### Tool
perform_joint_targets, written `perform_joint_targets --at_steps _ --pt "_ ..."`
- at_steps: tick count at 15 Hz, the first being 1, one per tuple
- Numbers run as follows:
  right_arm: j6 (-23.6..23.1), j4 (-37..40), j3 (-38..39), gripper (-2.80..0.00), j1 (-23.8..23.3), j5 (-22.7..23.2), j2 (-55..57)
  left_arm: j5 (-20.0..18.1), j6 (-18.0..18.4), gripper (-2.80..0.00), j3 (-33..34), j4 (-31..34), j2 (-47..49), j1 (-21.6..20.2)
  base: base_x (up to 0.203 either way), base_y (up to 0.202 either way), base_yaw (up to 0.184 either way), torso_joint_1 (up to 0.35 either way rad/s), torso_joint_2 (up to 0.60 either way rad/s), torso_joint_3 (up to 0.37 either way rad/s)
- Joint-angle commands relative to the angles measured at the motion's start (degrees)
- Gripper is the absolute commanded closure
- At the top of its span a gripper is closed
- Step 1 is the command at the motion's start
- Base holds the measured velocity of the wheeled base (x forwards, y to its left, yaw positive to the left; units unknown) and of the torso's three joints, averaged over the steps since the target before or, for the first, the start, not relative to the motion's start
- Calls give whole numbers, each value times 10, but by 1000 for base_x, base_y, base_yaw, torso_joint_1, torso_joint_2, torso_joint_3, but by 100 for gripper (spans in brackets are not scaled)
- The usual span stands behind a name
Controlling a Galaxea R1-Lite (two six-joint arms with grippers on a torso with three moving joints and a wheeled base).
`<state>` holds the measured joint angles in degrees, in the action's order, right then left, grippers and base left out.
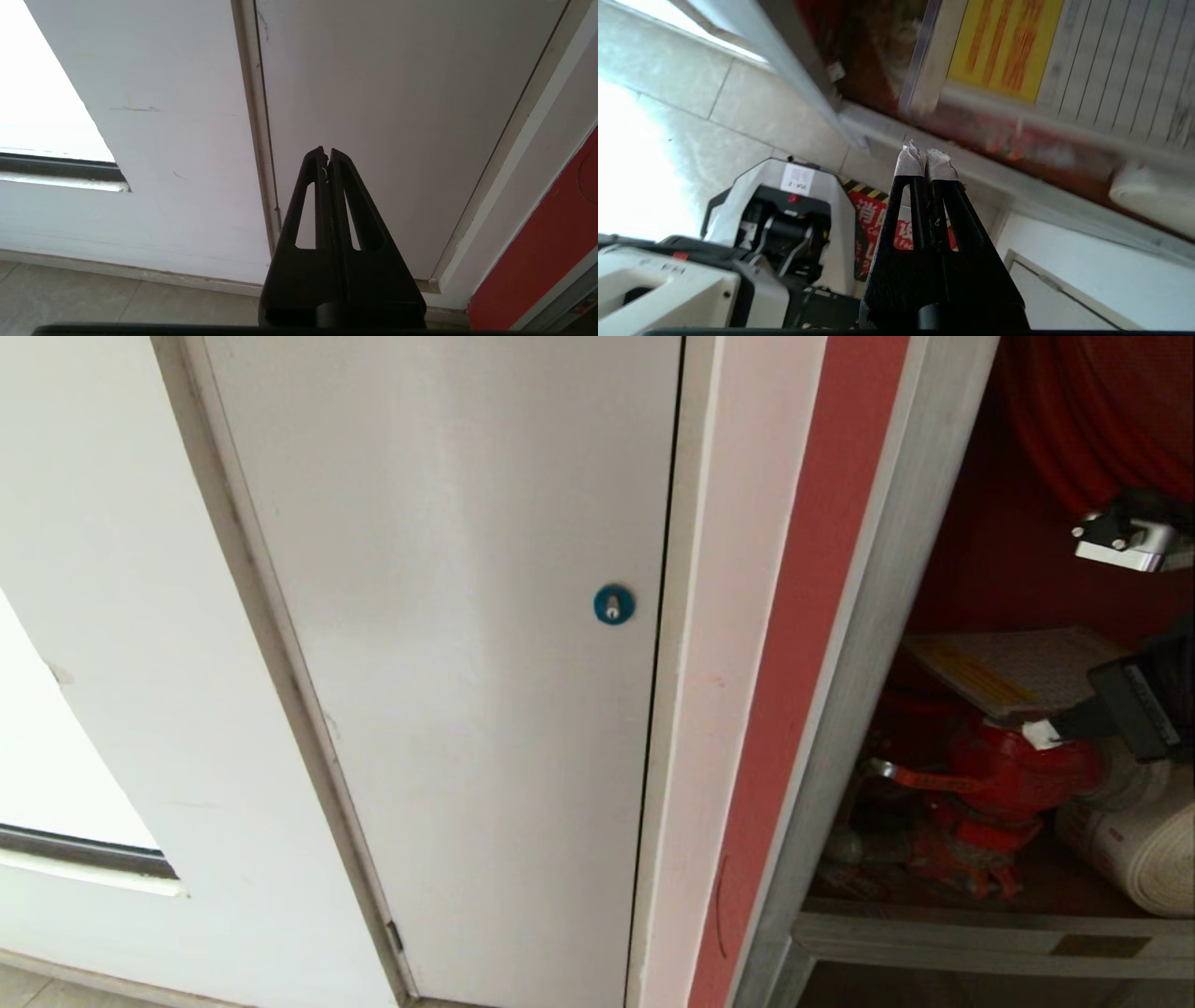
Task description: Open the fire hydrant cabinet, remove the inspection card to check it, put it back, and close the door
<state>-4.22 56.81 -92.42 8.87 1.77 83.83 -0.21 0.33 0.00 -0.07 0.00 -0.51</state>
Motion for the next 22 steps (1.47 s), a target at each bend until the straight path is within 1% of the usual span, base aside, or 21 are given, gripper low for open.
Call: perform_joint_targets --at_steps 1,3,5,7,13,15,18,19,22 --pt "-1 3 -16 0 0 -5 29 0 0 0 1 -1 0 0 0 0 0 0 0 0" --pt "-3 4 -33 0 0 -31 54 0 0 0 1 0 1 0 0 0 0 0 0 0" --pt "-18 6 -35 0 0 -53 62 0 0 0 1 0 1 0 0 0 0 0 0 0" --pt "-21 4 -38 0 0 -65 69 -1 0 0 1 0 1 0 0 0 0 0 0 0" --pt "-18 1 -67 0 2 -61 68 0 0 0 1 0 1 0 0 0 0 0 0 0" --pt "-18 6 -61 0 5 -58 52 0 0 0 1 0 1 0 0 0 0 0 0 0" --pt "-19 21 -29 0 9 -57 26 0 0 0 1 0 0 0 0 0 0 0 0 0" --pt "-19 22 -23 0 7 -59 23 0 0 0 1 0 1 0 0 0 0 0 0 0" --pt "-23 25 -24 0 -24 -62 22 0 0 0 1 0 0 0 0 0 0 0 0 0"
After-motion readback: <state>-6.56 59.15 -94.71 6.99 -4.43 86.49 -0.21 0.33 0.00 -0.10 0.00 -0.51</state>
